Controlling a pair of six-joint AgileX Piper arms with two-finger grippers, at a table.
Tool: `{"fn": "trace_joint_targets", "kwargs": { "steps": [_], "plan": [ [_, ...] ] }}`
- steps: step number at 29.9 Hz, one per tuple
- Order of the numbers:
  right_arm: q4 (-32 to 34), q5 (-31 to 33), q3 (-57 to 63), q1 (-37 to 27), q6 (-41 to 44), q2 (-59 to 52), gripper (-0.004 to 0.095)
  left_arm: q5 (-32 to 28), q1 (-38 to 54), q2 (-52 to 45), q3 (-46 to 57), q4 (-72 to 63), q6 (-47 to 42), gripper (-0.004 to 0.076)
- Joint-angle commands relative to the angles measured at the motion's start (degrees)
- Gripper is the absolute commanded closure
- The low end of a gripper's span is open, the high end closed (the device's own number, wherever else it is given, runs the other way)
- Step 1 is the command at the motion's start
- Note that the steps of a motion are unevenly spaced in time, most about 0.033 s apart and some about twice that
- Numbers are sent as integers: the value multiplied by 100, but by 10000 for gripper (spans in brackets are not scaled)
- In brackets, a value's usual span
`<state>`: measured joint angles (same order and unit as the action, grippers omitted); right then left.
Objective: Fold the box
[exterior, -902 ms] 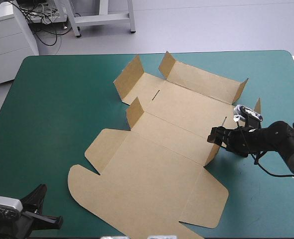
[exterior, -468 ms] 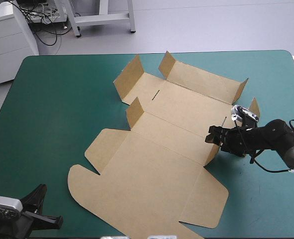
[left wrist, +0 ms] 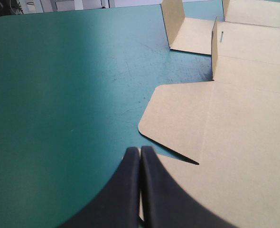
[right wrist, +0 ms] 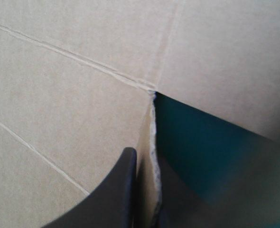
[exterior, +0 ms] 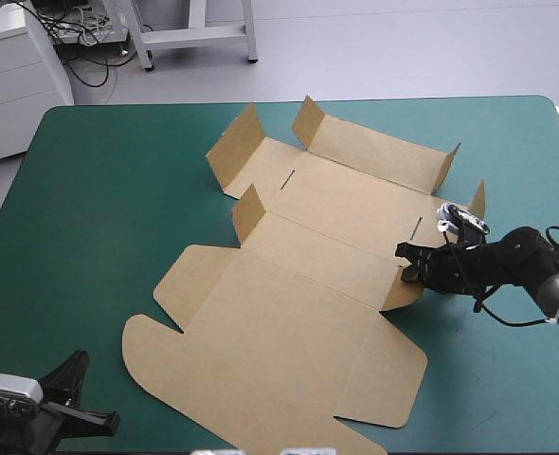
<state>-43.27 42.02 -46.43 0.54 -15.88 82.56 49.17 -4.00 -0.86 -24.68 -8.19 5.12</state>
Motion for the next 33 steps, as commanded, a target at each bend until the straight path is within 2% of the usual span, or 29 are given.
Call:
{"fn": "trace_joint_targets", "kwargs": {
  "steps": [1,9,16,25,29,33],
  "plan": [
    [-240,30,-170,19,-335,-152,930,-387,-30,-88,-169,-43,-62,756],
    [-265,-29,-220,19,-1026,-152,930,-387,-30,-88,-169,-43,-62,756],
    [-188,-5,-711,19,-1489,-152,930,-387,-30,-88,-169,-43,-62,756],
    [1229,336,-2038,19,-1697,-152,931,-387,-30,-88,-169,-43,-62,756],
    [1583,489,-2635,19,-1914,-143,931,-387,-30,-88,-169,-43,-62,756],
    [1778,1141,-3296,19,-1969,69,932,-387,-30,-88,-169,-43,-62,756]
  ]
}}
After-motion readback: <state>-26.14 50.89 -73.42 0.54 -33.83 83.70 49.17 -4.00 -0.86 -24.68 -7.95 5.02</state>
